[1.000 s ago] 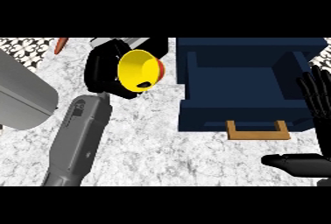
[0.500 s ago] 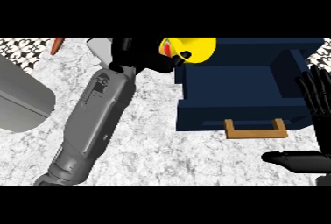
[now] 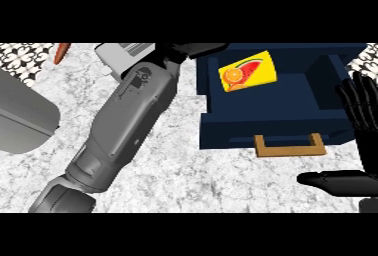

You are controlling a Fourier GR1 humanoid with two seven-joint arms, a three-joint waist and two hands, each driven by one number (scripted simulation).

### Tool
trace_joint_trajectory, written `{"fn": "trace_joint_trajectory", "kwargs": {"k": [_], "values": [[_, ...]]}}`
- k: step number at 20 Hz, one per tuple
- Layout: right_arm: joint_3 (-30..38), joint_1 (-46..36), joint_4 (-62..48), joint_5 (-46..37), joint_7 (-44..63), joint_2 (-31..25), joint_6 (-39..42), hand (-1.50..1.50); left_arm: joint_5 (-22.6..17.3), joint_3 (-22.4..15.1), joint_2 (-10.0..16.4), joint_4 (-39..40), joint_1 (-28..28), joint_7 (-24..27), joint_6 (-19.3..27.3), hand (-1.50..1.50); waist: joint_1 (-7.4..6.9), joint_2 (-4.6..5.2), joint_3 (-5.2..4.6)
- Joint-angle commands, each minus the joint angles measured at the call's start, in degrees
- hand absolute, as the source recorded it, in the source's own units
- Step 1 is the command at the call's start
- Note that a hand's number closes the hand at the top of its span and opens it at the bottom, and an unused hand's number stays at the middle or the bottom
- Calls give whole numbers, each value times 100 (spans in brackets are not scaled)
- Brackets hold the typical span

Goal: Pick up the cup, place it into the drawer and close the drawer

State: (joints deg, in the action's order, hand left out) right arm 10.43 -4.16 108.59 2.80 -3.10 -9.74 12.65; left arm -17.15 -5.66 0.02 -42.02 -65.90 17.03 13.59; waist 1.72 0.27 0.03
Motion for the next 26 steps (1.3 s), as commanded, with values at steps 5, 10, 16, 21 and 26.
{"fn": "trace_joint_trajectory", "kwargs": {"k": [5,10,16,21,26], "values": [[-42,-5,-39,-38,-82,36,18,-150,-755,-920,-2,1046,-546,210,495,150,97,19,1],[118,-177,-142,72,24,-170,128,-150,-1245,-1467,-2,1375,-622,478,657,150,159,35,2],[38,-43,-105,123,-115,-65,188,-150,-1386,-2452,-2,1512,-536,-17,1072,150,276,38,6],[-112,-435,-228,-17,97,-10,36,-150,-1486,-2714,-2,1974,-794,-33,872,-150,350,101,4],[-97,-360,-44,42,127,0,47,-150,-1461,-3315,-1,1892,-510,-52,1232,-150,363,100,4]]}}
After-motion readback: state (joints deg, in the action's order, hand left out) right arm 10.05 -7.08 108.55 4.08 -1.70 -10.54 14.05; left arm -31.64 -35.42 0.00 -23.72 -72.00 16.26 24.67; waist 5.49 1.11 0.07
